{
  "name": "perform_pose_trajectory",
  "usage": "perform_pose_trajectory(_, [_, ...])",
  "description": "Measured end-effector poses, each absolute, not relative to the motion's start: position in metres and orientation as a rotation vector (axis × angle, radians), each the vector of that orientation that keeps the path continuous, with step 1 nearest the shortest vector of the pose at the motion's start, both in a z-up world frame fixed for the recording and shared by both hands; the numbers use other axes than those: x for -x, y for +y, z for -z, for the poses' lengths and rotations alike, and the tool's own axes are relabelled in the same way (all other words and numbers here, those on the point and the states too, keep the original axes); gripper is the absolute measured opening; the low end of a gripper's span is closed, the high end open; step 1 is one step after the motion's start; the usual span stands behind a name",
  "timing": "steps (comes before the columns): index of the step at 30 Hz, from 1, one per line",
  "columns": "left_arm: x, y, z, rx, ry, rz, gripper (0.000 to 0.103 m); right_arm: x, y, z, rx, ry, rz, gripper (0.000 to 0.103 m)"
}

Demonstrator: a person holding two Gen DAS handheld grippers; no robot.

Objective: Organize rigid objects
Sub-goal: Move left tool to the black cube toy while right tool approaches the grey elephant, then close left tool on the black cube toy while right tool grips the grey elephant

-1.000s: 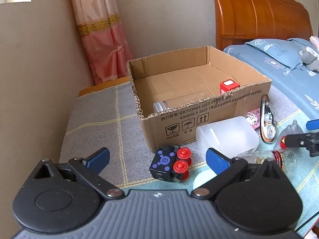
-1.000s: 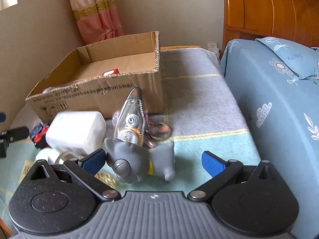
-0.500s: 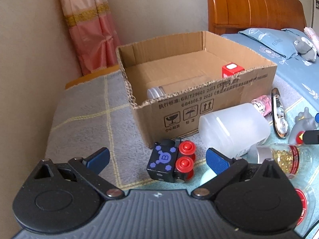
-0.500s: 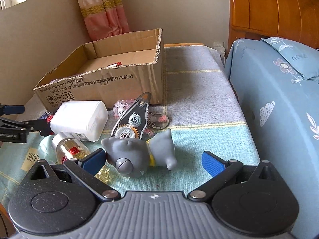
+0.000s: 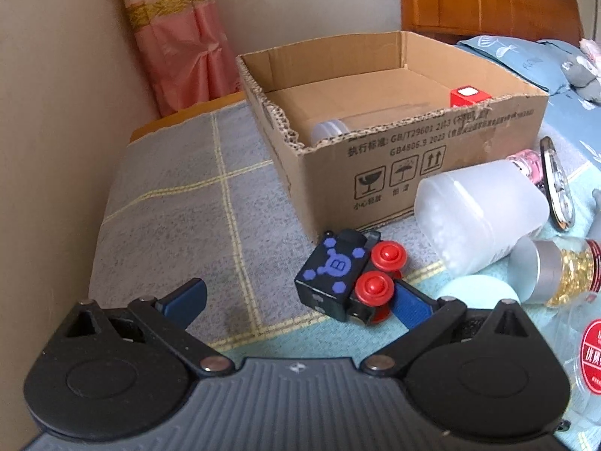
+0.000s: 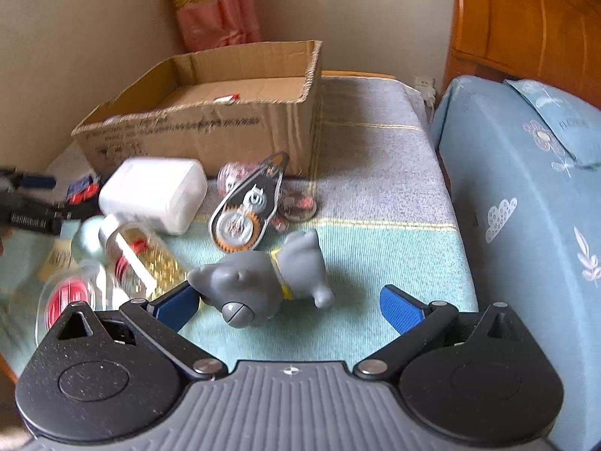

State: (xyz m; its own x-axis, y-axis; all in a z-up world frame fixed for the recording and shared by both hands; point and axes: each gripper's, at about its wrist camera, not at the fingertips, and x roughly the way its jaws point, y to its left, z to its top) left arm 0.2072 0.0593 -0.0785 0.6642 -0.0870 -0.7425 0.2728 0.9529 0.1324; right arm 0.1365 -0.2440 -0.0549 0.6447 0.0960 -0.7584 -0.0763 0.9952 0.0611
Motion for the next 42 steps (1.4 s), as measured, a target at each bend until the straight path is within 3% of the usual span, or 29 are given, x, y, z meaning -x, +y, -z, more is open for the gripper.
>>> perform_pose_trajectory(10, [-0.211,0.054,0.084,-0.255,0.781,0.321,0.098,-0.125,-0.238,0.075,0.145,0.871,-0.193,0.103])
perform_pose_trajectory(12, [-0.214,0.056,0.084,-0.248,0.775,0.341,0.094,-0.123,-0.237,0.078,0.144,0.857,-0.214,0.103])
perform_pose_trajectory(17, [-0.216,0.058,0.082,-0.210,0.786,0.429,0.070,-0.122,-0.239,0.081,0.127,0.834,-0.234,0.103])
perform_pose_trajectory(22, [-0.208,0.060,0.081,-0.198,0.812,0.487,0.064,-0.122,-0.239,0.081,0.128,0.824,-0.241,0.103])
perform_pose_trajectory(30, [-0.215,0.062,0.081,-0.200,0.815,0.473,0.063,-0.124,-0.239,0.082,0.133,0.809,-0.253,0.103])
perform_pose_trajectory(33, [-0.216,0.059,0.081,-0.209,0.813,0.491,0.054,-0.126,-0.236,0.081,0.144,0.810,-0.255,0.103])
perform_pose_trajectory(36, [-0.217,0.058,0.081,-0.212,0.813,0.494,0.052,-0.126,-0.234,0.080,0.173,0.796,-0.246,0.103])
perform_pose_trajectory(39, [-0.217,0.059,0.080,-0.209,0.814,0.491,0.050,-0.128,-0.234,0.078,0.176,0.791,-0.250,0.099])
perform_pose_trajectory(42, [-0.216,0.060,0.080,-0.206,0.820,0.480,0.049,-0.130,-0.234,0.075,0.168,0.797,-0.260,0.085])
